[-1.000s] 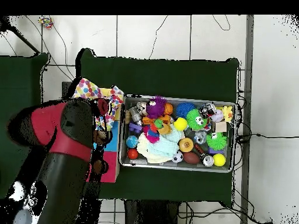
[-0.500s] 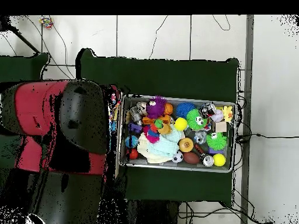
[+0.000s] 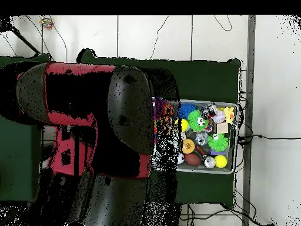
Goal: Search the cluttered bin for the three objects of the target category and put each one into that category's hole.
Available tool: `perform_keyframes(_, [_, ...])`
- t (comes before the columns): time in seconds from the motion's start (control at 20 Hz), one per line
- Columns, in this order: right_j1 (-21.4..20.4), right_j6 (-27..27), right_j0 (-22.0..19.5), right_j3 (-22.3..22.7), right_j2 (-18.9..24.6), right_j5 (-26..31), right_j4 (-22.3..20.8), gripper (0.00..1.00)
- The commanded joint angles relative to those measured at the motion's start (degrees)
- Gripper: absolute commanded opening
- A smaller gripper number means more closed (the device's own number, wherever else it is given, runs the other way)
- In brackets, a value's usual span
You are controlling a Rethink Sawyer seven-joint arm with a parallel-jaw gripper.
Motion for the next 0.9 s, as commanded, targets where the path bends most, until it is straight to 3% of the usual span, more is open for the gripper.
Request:
perform_keyframes(0.05, [1.07,4.43,1.18,12.17,9.85,-6.65,0.59,0.00])
perform_keyframes(0.5, [1.94,1.75,-1.51,10.74,11.80,-3.89,0.98,0.00])
perform_keyframes(0.9, [0.59,1.44,-1.27,17.45,14.23,-9.08,-0.14,0.00])
